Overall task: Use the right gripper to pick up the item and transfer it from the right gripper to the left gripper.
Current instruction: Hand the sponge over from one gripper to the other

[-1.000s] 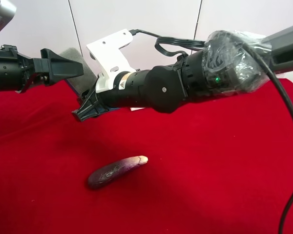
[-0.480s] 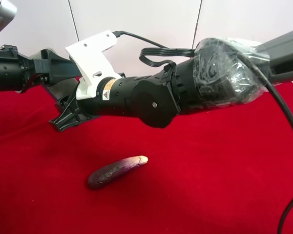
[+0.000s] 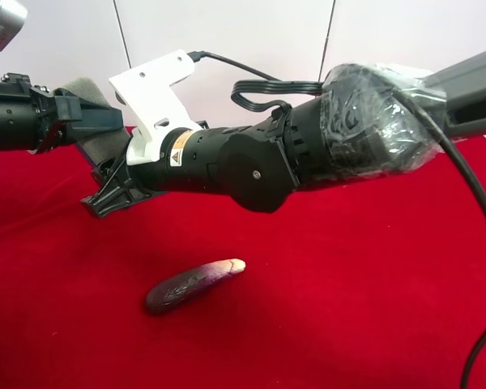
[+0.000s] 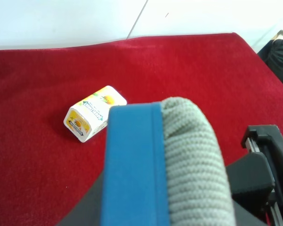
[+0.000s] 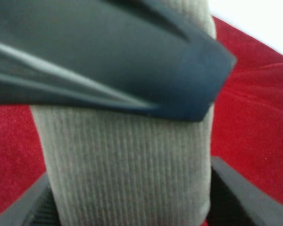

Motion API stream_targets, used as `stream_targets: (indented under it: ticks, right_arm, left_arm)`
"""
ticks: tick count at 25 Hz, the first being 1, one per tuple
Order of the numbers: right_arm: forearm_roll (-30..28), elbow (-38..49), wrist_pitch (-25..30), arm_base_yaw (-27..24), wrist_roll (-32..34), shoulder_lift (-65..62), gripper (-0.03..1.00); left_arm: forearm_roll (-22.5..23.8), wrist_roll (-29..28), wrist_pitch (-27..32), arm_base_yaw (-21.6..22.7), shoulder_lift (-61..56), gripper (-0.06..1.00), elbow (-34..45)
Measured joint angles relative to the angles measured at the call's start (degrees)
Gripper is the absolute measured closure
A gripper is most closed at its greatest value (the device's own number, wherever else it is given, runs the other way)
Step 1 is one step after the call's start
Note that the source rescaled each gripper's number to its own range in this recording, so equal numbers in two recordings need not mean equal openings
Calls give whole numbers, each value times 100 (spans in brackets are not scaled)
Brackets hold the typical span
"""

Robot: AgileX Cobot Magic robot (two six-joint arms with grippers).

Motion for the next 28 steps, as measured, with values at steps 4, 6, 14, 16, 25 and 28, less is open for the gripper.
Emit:
stream_targets:
  ticks: [4, 6, 14, 16, 25, 28]
  right_arm:
    - [0, 0, -11, 0, 0, 0, 97]
    - [0, 0, -62, 0, 0, 0, 97]
    - [0, 38, -291, 0, 0, 11, 97]
    - [0, 45, -325, 0, -5, 17, 97]
    - [37, 57, -383, 0, -22, 17, 97]
    - [42, 57, -383, 0, -22, 17, 97]
  left_arm:
    - [0, 0, 0, 0, 0, 92, 0]
    - [-14, 0, 0, 0, 0, 92, -2]
    - [-67, 0, 0, 0, 0, 92, -35]
    - [-67, 0, 0, 0, 0, 92, -35]
    - [-105, 6, 0, 5, 0, 92, -40]
    - [-105, 6, 0, 5, 0, 92, -40]
